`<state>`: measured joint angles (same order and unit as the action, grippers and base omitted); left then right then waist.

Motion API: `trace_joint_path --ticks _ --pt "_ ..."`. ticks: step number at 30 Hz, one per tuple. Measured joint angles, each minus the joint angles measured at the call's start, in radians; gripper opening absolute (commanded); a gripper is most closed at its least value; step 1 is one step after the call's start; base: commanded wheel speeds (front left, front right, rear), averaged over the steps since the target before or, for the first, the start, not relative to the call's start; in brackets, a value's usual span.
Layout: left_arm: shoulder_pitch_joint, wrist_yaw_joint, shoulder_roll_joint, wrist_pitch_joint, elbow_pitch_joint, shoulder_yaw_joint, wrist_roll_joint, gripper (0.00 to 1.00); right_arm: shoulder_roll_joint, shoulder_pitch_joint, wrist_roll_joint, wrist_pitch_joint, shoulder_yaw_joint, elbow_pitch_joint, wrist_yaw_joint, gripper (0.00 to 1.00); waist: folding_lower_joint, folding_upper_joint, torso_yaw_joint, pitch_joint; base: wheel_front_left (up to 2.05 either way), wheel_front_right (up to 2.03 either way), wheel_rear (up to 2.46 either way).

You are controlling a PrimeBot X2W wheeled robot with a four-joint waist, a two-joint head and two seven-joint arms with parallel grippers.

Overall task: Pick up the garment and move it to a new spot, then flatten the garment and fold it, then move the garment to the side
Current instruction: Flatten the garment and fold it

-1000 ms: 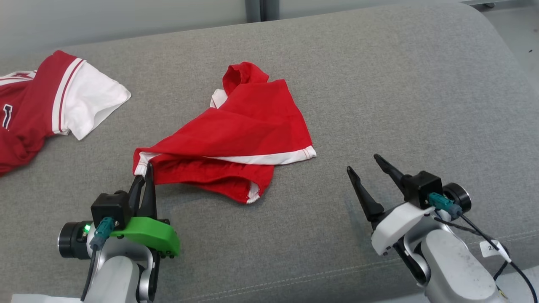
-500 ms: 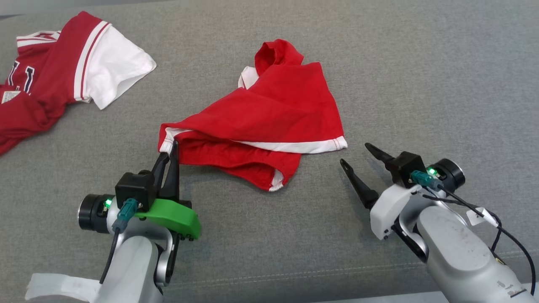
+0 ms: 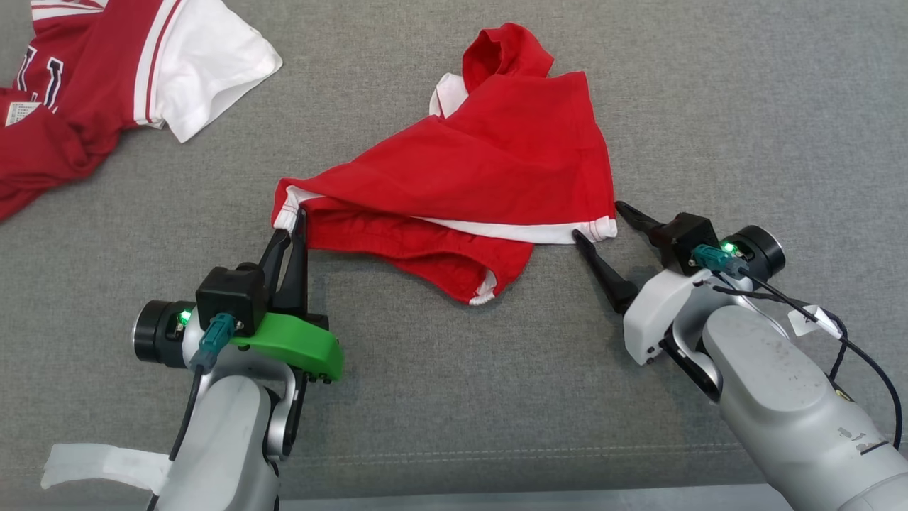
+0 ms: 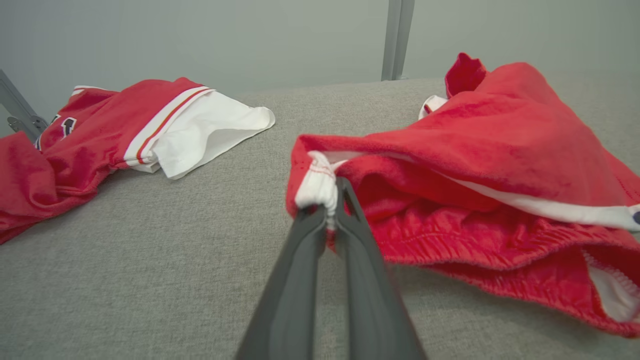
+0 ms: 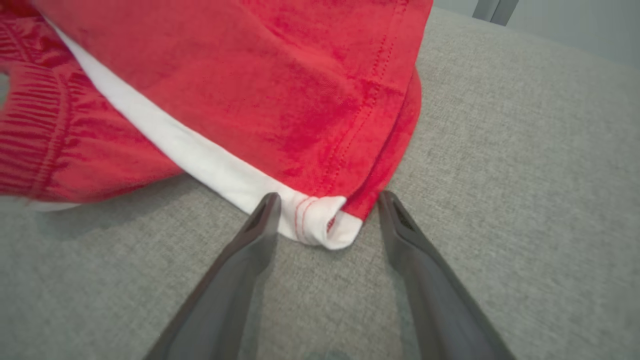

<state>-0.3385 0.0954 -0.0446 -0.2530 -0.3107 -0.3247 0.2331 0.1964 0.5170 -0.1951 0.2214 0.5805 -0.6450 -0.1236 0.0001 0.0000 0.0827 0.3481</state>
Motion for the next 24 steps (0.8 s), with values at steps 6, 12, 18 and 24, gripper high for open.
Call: trace_joint_path --ticks 6,12,18,24 --pt "0.0 0.0 0.002 0.0 -0.002 0.006 0.0 0.0 0.0 0.009 -0.01 0.017 0.029 -0.009 0.0 1.0 0.0 0.0 -0.001 0.004 0.0 0.0 0.0" --pt "0.0 0.0 0.002 0.0 -0.005 0.012 0.0 0.0 0.0 0.013 -0.009 0.029 0.057 -0.015 0.0 1.0 0.0 0.0 -0.009 0.003 0.0 0.0 0.0" --pt "0.0 0.0 0.003 0.0 -0.012 0.014 -0.007 0.0 0.001 0.017 0.007 0.03 0.058 -0.027 -0.001 0.91 0.0 0.0 -0.014 -0.004 0.0 0.0 0.0" --pt "0.0 0.0 0.004 0.0 -0.021 0.016 -0.008 0.0 0.0 0.017 0.016 0.033 0.075 -0.035 -0.001 0.4 0.0 0.0 -0.016 -0.015 0.0 0.0 0.0"
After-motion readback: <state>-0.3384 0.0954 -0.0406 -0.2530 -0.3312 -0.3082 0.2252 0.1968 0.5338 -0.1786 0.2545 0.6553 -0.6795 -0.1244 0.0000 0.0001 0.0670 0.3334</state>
